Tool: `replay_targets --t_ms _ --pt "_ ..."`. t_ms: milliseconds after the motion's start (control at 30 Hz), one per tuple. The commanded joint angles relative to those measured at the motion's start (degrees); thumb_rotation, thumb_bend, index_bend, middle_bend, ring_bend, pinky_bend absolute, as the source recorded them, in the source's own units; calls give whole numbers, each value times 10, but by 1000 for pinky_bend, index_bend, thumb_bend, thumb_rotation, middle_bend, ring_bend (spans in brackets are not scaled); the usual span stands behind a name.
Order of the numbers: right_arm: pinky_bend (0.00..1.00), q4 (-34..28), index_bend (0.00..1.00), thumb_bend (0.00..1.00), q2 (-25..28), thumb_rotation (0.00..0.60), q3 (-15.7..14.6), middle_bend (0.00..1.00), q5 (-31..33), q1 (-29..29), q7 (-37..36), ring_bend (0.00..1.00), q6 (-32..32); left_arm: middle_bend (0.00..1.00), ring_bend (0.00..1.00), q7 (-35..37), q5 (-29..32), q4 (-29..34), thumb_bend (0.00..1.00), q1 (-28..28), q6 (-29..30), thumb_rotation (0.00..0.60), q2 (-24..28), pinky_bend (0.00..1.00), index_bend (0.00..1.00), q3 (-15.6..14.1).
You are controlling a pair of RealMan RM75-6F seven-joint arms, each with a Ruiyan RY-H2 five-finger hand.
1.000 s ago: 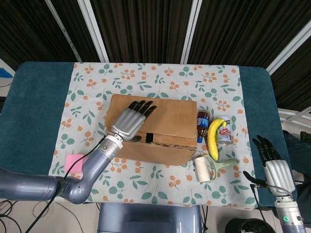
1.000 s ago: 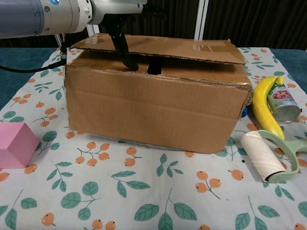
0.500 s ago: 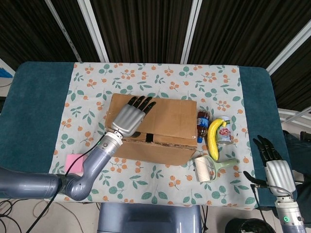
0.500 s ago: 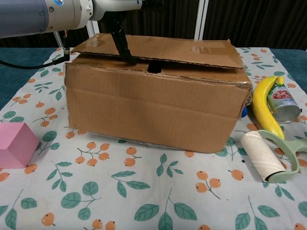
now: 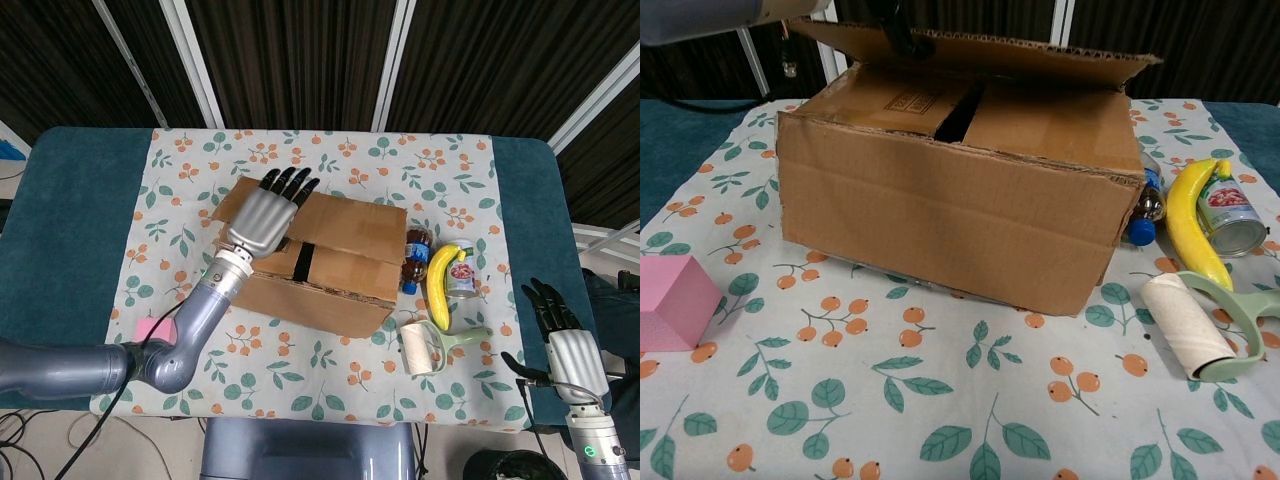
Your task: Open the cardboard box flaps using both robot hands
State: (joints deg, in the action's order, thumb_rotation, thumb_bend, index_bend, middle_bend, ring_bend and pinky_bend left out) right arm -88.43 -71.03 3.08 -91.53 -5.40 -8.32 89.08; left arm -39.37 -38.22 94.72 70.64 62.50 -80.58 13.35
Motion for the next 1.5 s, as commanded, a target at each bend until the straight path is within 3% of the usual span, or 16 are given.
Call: replay_targets --t_ms 33,233,500,867,1067,1167,1267,1500 --pt "229 -1 0 240 0 600 0 0 0 0 -1 16 0 0 0 -2 -3 -15 389 8 -9 600 4 99 0 12" --pt "229 -3 0 240 1 600 0 0 2 1 -2 16 0 0 0 -16 -11 -85 389 35 -35 600 -13 99 0 26" --pt "229 -5 0 240 2 600 2 0 6 2 -4 16 0 0 0 -19 -27 -260 387 84 -80 600 -81 99 0 43" --pt "229 -11 0 240 4 600 4 0 13 4 -3 17 -2 0 0 10 -48 -557 350 161 -178 600 -208 99 0 66" --pt "229 -13 0 240 6 600 7 0 21 3 -9 17 -8 0 0 39 -61 -655 286 178 -217 600 -256 99 0 73" --pt "229 -13 0 240 7 600 6 0 22 3 -11 17 -10 0 0 55 -87 -669 274 174 -222 600 -261 99 0 63" --pt "229 -13 0 241 8 600 6 0 20 3 -12 17 -9 0 0 86 -113 -643 274 160 -214 600 -249 99 7 57" --pt "229 -14 0 242 8 600 6 0 21 4 -13 18 -10 2 0 140 -188 -436 274 95 -193 600 -126 109 38 22"
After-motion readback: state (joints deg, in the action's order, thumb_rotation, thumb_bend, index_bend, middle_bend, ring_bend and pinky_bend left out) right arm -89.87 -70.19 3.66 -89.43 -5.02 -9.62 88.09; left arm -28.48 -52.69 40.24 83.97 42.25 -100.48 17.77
